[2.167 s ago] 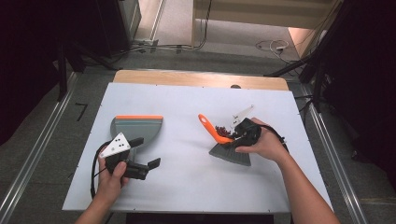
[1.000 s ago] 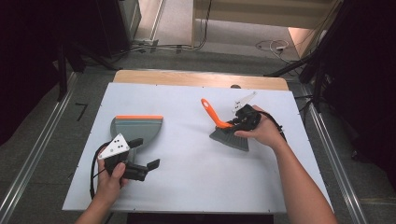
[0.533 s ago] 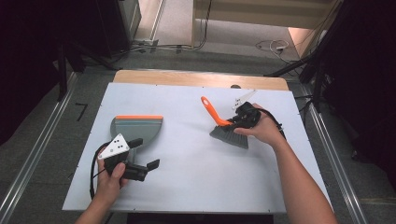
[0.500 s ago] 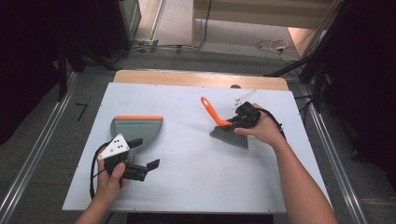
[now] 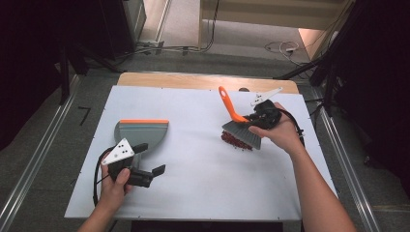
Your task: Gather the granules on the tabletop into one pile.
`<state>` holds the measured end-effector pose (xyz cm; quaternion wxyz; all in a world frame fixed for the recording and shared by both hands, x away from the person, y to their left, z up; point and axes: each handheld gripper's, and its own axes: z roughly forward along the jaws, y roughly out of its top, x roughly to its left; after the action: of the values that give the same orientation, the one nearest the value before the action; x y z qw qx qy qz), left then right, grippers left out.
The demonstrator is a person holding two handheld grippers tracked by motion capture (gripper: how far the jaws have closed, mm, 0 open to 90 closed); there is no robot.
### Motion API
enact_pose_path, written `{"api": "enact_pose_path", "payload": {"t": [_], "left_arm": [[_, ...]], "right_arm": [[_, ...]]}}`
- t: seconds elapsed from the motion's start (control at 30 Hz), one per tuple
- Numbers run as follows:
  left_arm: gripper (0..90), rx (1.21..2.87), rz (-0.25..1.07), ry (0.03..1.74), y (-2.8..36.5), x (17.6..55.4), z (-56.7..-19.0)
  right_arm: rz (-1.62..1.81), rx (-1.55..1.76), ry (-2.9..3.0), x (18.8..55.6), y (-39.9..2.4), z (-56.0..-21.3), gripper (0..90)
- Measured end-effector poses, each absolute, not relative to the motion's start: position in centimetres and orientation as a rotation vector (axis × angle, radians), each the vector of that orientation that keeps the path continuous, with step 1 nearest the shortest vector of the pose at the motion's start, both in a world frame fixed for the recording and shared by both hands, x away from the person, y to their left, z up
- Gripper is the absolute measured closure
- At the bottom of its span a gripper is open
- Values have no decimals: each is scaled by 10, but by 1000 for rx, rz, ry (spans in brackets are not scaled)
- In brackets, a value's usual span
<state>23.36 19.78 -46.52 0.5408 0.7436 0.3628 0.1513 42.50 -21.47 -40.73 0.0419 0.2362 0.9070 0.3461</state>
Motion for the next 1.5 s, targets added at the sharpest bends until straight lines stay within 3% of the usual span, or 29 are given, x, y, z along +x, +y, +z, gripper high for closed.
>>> {"api": "enact_pose_path", "payload": {"t": [0.3,0.6,0.93,1.5], "left_arm": [[0,1767,359,866,198,235,-465],[0,1774,360,862,197,236,-465],[0,1768,359,859,197,235,-465],[0,1770,361,856,198,235,-465]], "right_arm": [[805,1068,2446,413,-239,-424,680],[675,1309,2236,400,-221,-448,685],[631,1327,2227,397,-186,-449,689],[610,1281,2244,399,-168,-449,689]]}}
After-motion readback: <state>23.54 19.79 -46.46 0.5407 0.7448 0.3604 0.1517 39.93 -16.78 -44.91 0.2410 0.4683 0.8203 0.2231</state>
